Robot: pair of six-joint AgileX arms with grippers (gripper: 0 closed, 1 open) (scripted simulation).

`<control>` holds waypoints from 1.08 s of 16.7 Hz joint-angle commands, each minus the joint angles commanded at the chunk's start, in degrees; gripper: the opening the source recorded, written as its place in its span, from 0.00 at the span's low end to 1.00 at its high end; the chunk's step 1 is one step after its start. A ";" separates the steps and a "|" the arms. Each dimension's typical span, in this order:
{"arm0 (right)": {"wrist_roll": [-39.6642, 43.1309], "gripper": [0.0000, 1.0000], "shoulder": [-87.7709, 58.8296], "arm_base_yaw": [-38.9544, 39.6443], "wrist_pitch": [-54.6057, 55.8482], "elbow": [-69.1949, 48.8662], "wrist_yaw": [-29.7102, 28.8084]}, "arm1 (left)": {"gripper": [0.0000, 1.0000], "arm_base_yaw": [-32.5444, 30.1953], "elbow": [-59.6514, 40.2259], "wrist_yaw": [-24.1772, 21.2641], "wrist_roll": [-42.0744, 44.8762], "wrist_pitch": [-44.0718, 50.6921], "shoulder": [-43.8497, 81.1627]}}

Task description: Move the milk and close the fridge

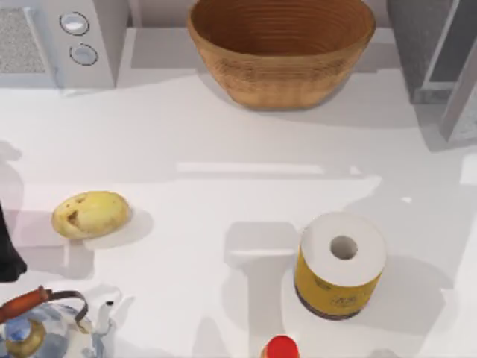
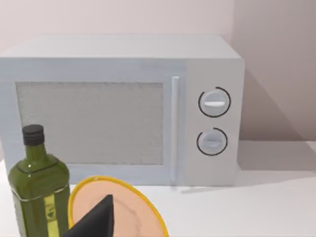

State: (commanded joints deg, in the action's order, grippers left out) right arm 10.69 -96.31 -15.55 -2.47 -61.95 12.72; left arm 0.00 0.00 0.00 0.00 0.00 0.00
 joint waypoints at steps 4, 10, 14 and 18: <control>-6.99 1.00 1.82 10.95 3.28 3.17 -8.40 | 1.00 0.00 0.00 0.00 0.00 0.00 0.00; -10.28 1.00 3.09 14.13 5.49 4.45 -11.56 | 1.00 0.00 0.00 0.00 0.00 0.00 0.00; -10.03 1.00 1.07 13.45 4.96 2.52 -11.80 | 1.00 0.00 0.00 0.00 0.00 0.00 0.00; -10.08 1.00 -5.88 13.45 3.24 -6.00 -11.92 | 1.00 0.00 0.00 0.00 0.00 0.00 0.00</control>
State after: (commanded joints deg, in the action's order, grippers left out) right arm 0.61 -102.19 -2.10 0.77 -67.95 0.80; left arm 0.00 0.00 0.00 0.00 0.00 0.00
